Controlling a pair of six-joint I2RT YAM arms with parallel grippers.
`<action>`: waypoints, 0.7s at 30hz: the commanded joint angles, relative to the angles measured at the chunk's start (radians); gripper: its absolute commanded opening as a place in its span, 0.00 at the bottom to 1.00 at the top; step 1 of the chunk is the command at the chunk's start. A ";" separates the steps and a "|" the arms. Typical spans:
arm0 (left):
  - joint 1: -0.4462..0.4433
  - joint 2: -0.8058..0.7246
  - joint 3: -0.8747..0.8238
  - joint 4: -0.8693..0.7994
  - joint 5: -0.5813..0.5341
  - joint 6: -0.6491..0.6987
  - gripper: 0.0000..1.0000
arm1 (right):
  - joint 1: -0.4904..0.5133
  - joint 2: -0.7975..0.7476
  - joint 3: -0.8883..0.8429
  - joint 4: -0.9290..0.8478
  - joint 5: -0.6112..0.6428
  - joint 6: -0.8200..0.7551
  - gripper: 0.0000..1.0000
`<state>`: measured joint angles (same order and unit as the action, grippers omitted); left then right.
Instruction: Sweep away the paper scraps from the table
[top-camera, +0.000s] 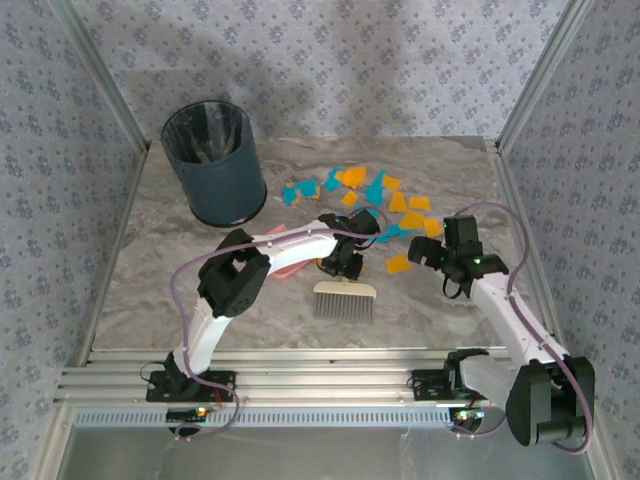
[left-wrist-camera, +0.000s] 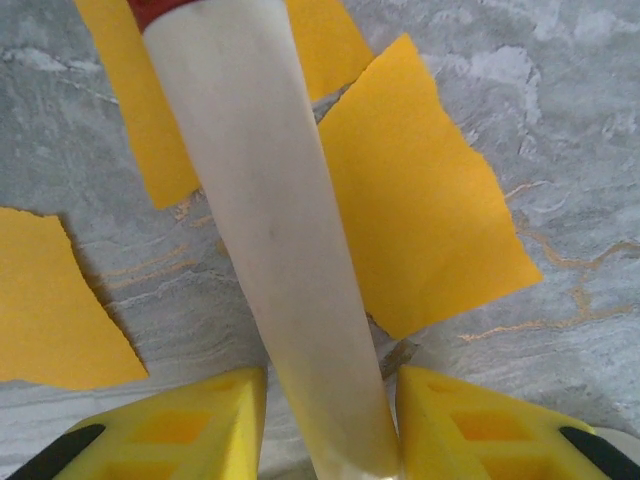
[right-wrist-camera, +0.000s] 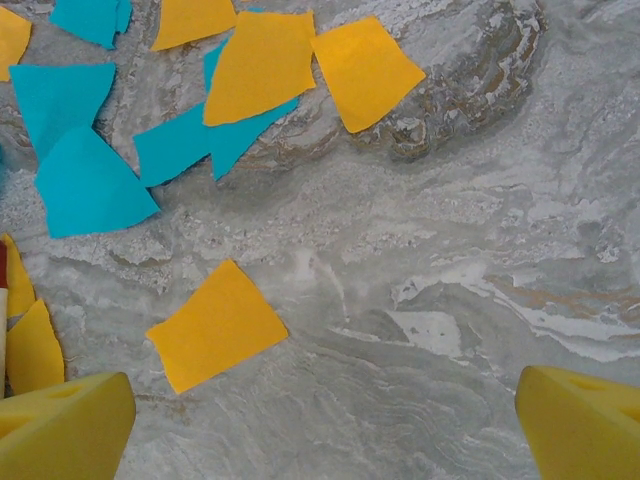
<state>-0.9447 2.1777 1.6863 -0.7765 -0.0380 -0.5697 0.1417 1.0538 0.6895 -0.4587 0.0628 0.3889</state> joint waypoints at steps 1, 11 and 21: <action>-0.014 0.027 0.024 -0.061 -0.006 -0.015 0.39 | -0.006 0.003 -0.009 -0.020 -0.006 0.016 1.00; -0.028 0.010 -0.003 -0.081 -0.036 -0.004 0.30 | -0.009 0.015 -0.012 -0.016 -0.005 0.022 1.00; -0.037 -0.172 -0.121 0.077 -0.145 0.150 0.21 | -0.020 0.017 0.002 -0.011 -0.068 0.037 1.00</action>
<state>-0.9714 2.1109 1.5963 -0.7620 -0.1196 -0.5106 0.1318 1.0641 0.6830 -0.4603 0.0319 0.4053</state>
